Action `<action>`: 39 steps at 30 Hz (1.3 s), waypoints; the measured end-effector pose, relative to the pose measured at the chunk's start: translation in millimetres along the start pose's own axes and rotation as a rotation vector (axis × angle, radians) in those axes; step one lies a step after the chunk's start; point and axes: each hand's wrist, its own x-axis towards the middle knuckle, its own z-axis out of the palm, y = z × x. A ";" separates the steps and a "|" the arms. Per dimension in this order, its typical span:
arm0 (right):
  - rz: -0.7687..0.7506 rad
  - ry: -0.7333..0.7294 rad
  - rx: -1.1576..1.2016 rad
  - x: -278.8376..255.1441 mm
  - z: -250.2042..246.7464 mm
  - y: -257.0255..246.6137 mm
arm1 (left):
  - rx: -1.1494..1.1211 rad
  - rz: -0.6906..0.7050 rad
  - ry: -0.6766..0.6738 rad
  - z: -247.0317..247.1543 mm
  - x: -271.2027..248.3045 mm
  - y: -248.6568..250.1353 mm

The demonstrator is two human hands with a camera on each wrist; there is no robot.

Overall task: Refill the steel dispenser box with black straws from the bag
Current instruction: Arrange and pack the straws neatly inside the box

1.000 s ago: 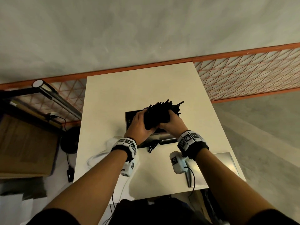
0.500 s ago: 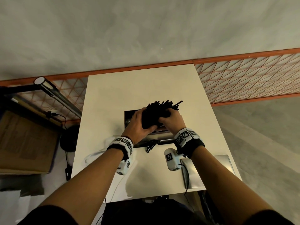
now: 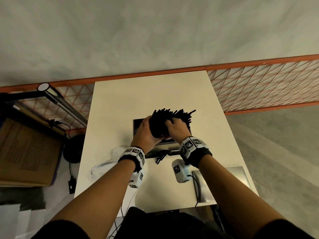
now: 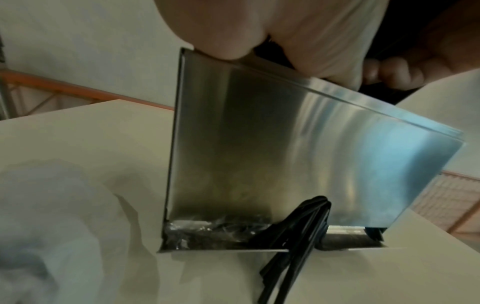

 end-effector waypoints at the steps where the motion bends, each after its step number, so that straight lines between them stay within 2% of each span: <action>1: -0.007 -0.014 -0.003 -5.2 -0.1 -1.8 | 0.007 -0.014 -0.001 -0.1 0.9 1.2; 4: -0.090 0.022 -0.120 -14.7 -3.1 0.4 | 0.068 -0.040 -0.015 -0.7 3.2 0.7; 8: -0.288 0.168 -0.327 -30.8 -21.0 17.5 | 0.109 -0.049 -0.036 0.8 3.7 -0.8; 12: -0.470 0.359 -0.249 -53.3 -45.5 36.4 | 0.114 -0.030 -0.046 -1.0 2.3 -0.7; 15: -0.466 0.505 -0.215 -60.9 -57.5 51.8 | 0.134 -0.038 -0.060 -1.6 1.9 1.0; 17: -0.362 0.447 -0.286 -55.8 -59.7 62.6 | 0.144 -0.045 -0.067 -2.1 1.7 2.6; 19: -0.267 0.299 -0.383 -49.5 -54.6 69.1 | 0.150 -0.048 -0.071 -2.2 1.5 3.7; 22: -0.211 0.150 -0.532 -46.5 -40.2 67.9 | 0.153 -0.048 -0.078 -3.0 1.2 4.5; 29: -0.167 0.100 -0.692 -34.7 -29.0 60.9 | 0.139 -0.037 -0.074 -3.7 1.4 5.4; 35: -0.178 0.068 -0.589 -37.8 -16.1 53.9 | 0.128 -0.037 -0.077 -3.1 1.1 3.8; 39: -0.215 0.125 -0.457 -36.4 0.7 55.4 | 0.112 -0.030 -0.079 -3.4 1.3 4.4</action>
